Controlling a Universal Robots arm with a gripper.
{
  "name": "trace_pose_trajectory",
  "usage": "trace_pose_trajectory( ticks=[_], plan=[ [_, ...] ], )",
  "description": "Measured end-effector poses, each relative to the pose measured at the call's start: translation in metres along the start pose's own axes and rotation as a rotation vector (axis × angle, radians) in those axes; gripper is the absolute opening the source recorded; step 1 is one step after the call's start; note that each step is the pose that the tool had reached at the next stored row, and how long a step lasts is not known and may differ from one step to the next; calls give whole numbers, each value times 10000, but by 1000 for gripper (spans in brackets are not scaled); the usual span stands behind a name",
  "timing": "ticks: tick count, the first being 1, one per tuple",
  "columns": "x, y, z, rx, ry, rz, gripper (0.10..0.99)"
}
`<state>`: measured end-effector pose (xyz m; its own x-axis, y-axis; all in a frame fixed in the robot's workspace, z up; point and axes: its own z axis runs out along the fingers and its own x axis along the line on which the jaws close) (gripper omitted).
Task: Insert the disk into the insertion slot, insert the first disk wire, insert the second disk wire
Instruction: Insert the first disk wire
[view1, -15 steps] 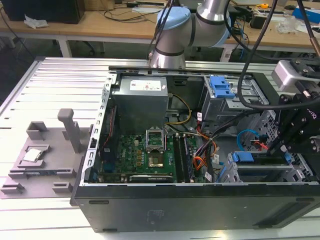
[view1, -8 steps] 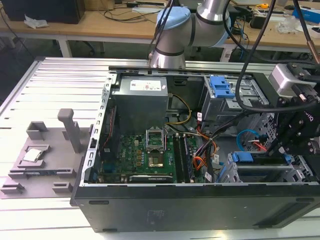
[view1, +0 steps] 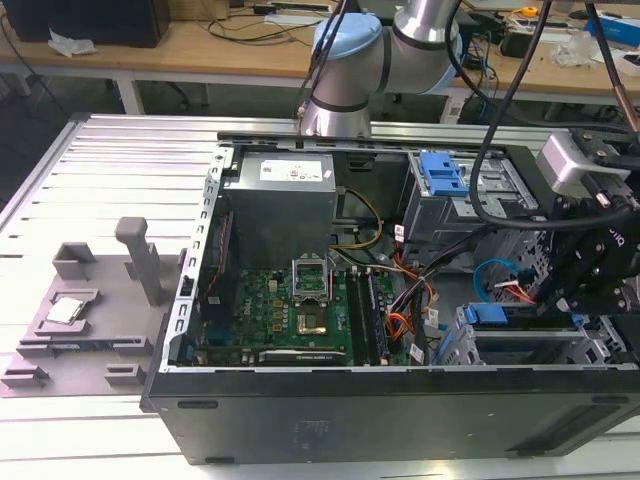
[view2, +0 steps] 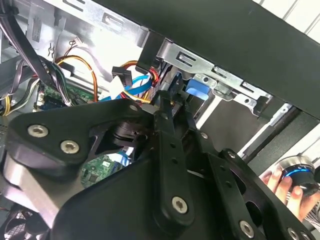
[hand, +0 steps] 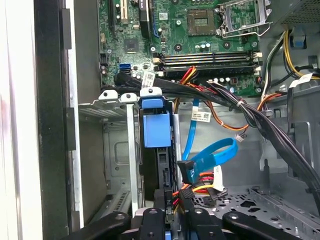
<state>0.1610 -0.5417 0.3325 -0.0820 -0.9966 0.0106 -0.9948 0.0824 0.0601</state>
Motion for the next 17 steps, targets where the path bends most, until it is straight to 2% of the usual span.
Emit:
trace_pose_trajectory(
  ticks=[3,7,8,10,13,17],
  plan=[
    [1,4,-71,0,-2,0,247],
    [-8,15,-237,0,-1,-1,247],
    [-24,20,-285,0,0,0,231],
    [-37,25,-354,0,1,0,106],
    [-43,32,-469,0,1,0,106],
    [-43,33,-477,-1,-2,0,106]
  ],
)
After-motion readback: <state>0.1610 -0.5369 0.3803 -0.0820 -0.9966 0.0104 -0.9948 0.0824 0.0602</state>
